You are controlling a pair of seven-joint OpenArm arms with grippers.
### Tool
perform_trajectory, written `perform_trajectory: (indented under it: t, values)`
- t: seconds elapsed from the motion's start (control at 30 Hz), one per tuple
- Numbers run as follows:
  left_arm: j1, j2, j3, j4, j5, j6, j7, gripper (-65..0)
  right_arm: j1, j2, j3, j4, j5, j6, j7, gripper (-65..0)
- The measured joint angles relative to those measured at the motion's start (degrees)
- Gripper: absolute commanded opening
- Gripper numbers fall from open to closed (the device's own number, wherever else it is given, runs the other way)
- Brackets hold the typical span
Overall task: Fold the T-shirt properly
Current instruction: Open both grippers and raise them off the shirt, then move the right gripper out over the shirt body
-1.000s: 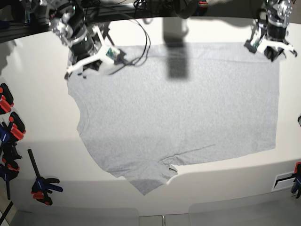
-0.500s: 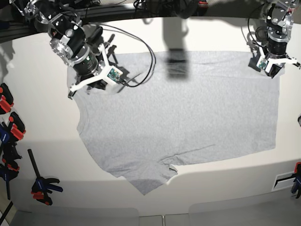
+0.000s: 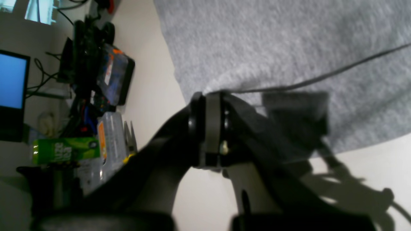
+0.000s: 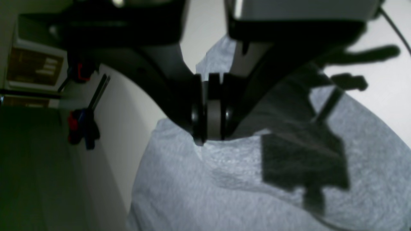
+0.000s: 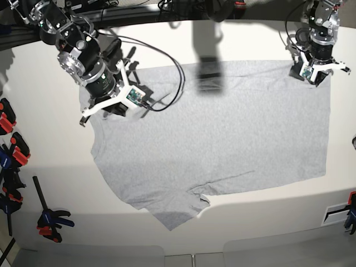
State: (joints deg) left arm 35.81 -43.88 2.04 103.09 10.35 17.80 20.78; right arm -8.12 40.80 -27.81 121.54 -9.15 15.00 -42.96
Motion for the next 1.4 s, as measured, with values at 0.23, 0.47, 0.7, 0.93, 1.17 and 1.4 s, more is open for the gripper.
perform_trajectory:
  t: [0.23,0.47,0.7,0.93,1.17,1.4]
  values:
    - [-4.9,2.6,0.0,-3.9,-0.1,0.0,1.6,-65.0,0.0,0.0,0.0,0.0,0.0,0.0,1.0,-65.0]
    - [-5.7,3.1,0.0,-4.1,0.0,0.0,1.5,-65.0,0.0,0.0,0.0,-0.1,0.0,0.0,0.7,-65.0]
    - [-5.7,3.1,0.0,-4.1,0.0,0.0,1.5,-65.0,3.1,-3.1,0.0,-3.4,3.2,0.1,0.7,-65.0]
    - [-5.7,3.1,0.0,-4.2,2.5,0.1,1.5,-65.0,7.8,-6.8,-0.2,-10.2,3.5,0.2,0.6,-65.0]
    - [-6.5,3.1,0.0,-5.2,2.4,0.1,1.6,-65.0,9.2,-7.8,-0.2,-12.3,1.0,-0.7,0.5,-65.0]
    - [-6.4,3.1,0.0,-7.4,2.4,0.1,1.5,-65.0,9.2,-9.3,-0.2,-12.3,0.2,-4.4,-1.6,-65.0]
